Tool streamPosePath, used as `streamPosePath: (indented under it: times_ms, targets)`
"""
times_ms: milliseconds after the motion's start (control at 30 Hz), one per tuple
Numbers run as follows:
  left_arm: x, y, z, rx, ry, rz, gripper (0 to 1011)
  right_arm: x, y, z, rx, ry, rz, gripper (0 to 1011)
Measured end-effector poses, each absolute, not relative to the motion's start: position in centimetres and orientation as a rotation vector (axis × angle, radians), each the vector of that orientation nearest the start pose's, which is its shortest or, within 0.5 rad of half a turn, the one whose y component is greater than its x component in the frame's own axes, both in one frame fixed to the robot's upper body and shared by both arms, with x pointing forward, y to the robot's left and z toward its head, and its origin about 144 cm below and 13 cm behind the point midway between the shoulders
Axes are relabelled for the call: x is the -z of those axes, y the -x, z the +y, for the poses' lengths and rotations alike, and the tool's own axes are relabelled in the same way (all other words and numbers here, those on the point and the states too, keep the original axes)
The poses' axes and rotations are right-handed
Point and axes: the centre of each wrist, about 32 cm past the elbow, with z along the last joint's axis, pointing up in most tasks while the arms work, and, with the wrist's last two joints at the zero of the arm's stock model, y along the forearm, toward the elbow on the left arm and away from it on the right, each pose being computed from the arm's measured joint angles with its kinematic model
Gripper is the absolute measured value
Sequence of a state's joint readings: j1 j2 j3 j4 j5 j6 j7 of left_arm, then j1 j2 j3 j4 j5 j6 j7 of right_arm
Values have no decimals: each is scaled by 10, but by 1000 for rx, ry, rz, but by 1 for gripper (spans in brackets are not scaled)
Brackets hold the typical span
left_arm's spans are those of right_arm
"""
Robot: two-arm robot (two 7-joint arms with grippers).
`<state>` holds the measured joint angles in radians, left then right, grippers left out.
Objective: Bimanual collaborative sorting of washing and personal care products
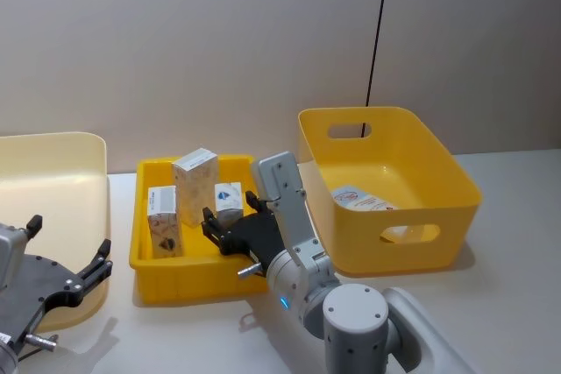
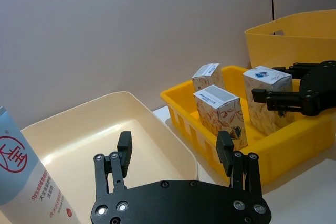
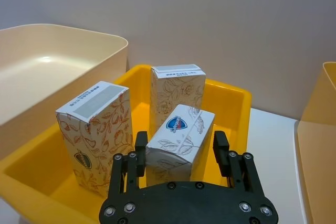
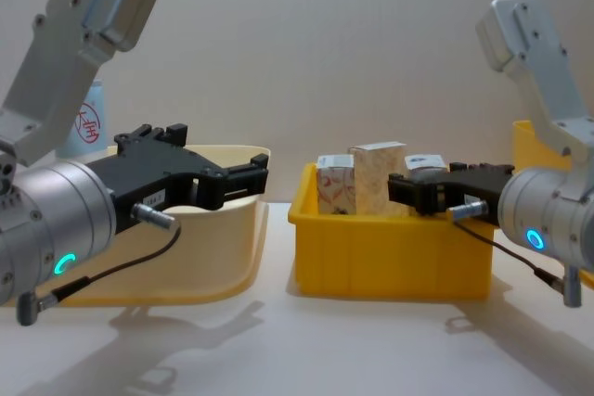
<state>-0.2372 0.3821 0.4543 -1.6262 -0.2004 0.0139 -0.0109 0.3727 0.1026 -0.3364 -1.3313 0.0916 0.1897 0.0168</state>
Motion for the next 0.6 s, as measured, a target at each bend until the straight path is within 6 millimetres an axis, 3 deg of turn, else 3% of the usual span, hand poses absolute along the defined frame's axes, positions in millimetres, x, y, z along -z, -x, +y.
streamPosePath:
  times_ms: [67, 100, 300, 367, 600]
  targets:
    - [-1204, -492, 198, -1124, -61, -268, 1000, -1191, -549, -161, 1269, 168, -35, 791]
    - [-1204, -492, 198, -1124, -61, -268, 1000, -1191, -549, -161, 1273, 168, -37, 715]
    - [-1204, -492, 198, -1124, -61, -268, 1000, -1191, -549, -160, 1279, 168, -40, 559]
    - [-1204, -492, 198, -1124, -61, -267, 1000, -1191, -549, -160, 1281, 168, -41, 454]
    - [-1204, -492, 198, -1124, -61, -268, 999, -1191, -549, -161, 1283, 166, -42, 402]
